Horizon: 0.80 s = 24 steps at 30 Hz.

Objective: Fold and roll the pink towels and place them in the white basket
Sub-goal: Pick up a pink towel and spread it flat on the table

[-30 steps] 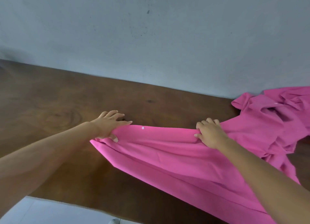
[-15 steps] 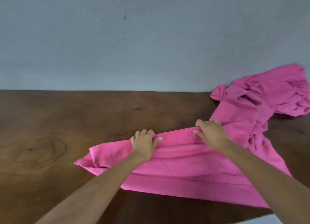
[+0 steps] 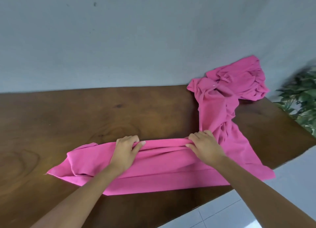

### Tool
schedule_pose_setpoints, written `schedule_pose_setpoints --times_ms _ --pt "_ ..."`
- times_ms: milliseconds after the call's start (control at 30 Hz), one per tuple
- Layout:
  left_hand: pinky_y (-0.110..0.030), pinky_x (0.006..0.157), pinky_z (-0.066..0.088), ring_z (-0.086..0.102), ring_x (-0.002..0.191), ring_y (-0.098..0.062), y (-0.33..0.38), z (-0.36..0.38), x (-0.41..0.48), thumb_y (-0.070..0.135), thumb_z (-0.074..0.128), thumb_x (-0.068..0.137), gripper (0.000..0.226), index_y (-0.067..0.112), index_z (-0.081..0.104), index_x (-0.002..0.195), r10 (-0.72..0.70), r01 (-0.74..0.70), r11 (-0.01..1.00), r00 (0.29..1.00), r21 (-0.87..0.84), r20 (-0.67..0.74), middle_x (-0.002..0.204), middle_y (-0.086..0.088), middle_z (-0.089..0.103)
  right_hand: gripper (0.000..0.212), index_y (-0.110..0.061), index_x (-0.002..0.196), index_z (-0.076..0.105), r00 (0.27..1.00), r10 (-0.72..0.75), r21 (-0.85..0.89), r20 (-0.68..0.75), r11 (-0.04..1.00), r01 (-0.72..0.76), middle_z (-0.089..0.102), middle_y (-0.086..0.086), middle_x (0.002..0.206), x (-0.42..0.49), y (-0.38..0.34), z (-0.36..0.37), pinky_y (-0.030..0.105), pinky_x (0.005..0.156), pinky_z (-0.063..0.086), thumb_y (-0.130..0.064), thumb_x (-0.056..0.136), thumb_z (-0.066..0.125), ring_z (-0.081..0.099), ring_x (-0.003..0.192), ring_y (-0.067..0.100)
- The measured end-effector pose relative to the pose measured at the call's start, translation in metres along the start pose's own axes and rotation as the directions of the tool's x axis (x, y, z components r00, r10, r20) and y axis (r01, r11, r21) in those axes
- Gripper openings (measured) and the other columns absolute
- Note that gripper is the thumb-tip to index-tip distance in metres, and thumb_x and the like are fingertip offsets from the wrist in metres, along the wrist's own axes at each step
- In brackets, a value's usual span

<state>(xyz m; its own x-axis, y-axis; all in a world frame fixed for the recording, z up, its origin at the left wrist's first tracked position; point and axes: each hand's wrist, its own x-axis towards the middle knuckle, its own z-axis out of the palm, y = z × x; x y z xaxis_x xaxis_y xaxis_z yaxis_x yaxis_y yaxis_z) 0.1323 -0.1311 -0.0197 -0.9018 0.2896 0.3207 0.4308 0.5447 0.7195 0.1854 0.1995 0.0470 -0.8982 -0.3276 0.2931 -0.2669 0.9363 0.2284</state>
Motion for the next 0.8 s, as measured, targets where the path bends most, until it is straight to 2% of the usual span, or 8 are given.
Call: schedule_pose_setpoints --times_ms 100,200,333,467,800 --pt "-0.038 0.072 0.039 0.045 0.067 -0.008 0.004 -0.008 -0.013 0.057 0.044 0.097 0.043 0.027 0.04 0.067 -0.012 0.011 0.998 1.0 0.061 0.011 0.062 0.008 0.045 0.035 -0.019 0.082 0.065 0.999 0.031 -0.047 -0.009 0.998 -0.031 0.067 -0.004 0.079 -0.016 0.005 -0.003 0.037 0.085 0.036 -0.043 0.091 0.041 0.065 0.073 0.021" --pt "-0.039 0.077 0.04 0.045 0.071 -0.007 0.009 -0.015 -0.032 0.062 0.039 0.095 0.046 0.024 0.045 0.069 -0.039 0.031 0.99 0.998 0.139 0.049 0.066 0.01 0.048 0.036 -0.018 0.077 0.065 0.999 0.023 -0.064 -0.045 0.998 -0.025 0.067 -0.002 0.076 -0.032 0.007 -0.008 0.039 0.081 0.039 -0.044 0.087 0.042 0.066 0.069 0.021" --pt "-0.036 0.08 0.038 0.047 0.078 -0.004 0.02 -0.018 -0.065 0.067 0.037 0.092 0.049 0.025 0.049 0.071 -0.068 0.044 0.973 0.993 0.225 0.1 0.071 0.012 0.053 0.035 -0.02 0.082 0.067 1.0 0.004 -0.001 -0.012 1.0 -0.004 0.068 -0.004 0.078 -0.068 0.003 -0.004 0.039 0.083 0.033 -0.044 0.089 0.042 0.066 0.072 0.021" --pt "-0.034 0.076 0.034 0.047 0.08 -0.004 0.041 -0.017 -0.107 0.067 0.041 0.091 0.047 0.027 0.049 0.07 -0.107 0.09 0.962 0.993 0.257 0.051 0.072 0.013 0.055 0.035 -0.02 0.083 0.067 0.999 0.005 0.082 -0.04 0.997 -0.002 0.068 -0.004 0.079 -0.105 -0.007 -0.002 0.037 0.085 0.033 -0.043 0.091 0.043 0.066 0.074 0.021" --pt "-0.039 0.07 0.043 0.046 0.071 -0.015 0.089 -0.01 -0.206 0.062 0.051 0.09 0.044 0.025 0.05 0.066 -0.196 0.218 0.933 0.975 0.287 -0.103 0.065 0.009 0.052 0.028 -0.016 0.079 0.065 0.978 -0.06 0.165 -0.198 0.982 0.093 0.065 -0.002 0.072 -0.163 -0.03 -0.006 0.037 0.082 0.036 -0.035 0.092 0.049 0.062 0.067 0.024"
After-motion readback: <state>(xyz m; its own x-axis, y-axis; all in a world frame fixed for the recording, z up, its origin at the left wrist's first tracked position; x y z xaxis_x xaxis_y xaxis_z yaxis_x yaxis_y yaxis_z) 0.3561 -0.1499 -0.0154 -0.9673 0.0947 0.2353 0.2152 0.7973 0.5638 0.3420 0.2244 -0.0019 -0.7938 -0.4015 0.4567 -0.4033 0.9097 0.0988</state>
